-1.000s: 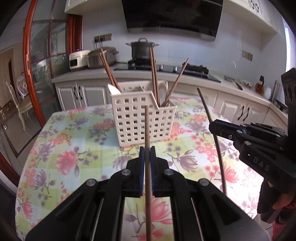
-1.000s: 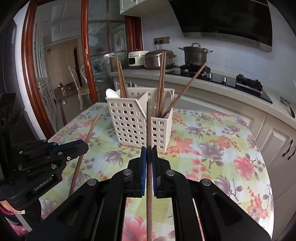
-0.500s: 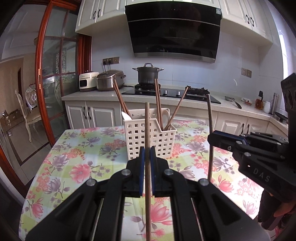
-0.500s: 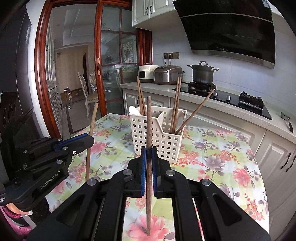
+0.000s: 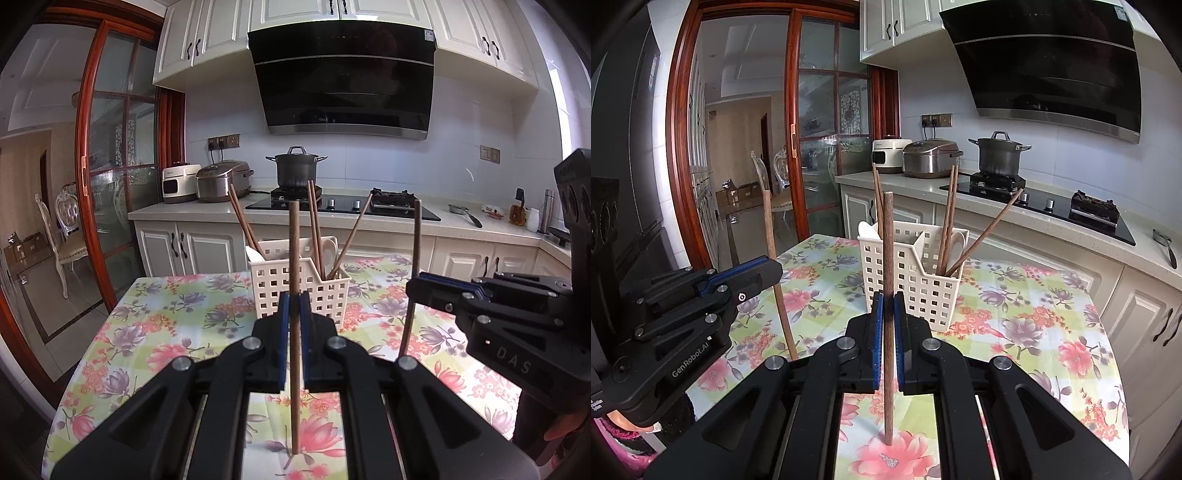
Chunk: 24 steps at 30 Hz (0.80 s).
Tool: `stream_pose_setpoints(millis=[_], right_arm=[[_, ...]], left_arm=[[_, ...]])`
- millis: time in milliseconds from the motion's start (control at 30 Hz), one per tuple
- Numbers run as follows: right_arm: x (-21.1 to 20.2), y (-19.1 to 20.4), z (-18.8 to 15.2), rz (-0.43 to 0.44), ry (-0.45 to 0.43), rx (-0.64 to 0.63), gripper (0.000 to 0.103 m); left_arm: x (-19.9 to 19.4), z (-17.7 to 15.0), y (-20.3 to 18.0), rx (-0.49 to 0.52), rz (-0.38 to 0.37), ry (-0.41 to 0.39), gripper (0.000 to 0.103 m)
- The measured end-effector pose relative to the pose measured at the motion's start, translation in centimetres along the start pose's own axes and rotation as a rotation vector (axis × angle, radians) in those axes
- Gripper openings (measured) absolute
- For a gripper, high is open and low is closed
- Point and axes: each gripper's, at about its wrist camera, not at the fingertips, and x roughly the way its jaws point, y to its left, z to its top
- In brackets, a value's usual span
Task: Organize utensils
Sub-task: 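Lift both chopsticks upright and carry them over the white caddy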
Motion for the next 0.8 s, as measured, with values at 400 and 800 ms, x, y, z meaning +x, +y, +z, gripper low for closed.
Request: stream_pose_setpoints(millis=[400, 800], right_arm=[[0.06, -0.12, -0.03, 0.004, -0.008, 0.009, 0.006], [-0.05, -0.11, 0.07, 0.002, -0.012, 0.01, 0.006]], left_arm=[[0.22, 0.12, 0.31, -0.006, 0.005, -0.011, 0.006], [0.09, 0.21, 0.31, -0.002, 0.005, -0.024, 0.006]])
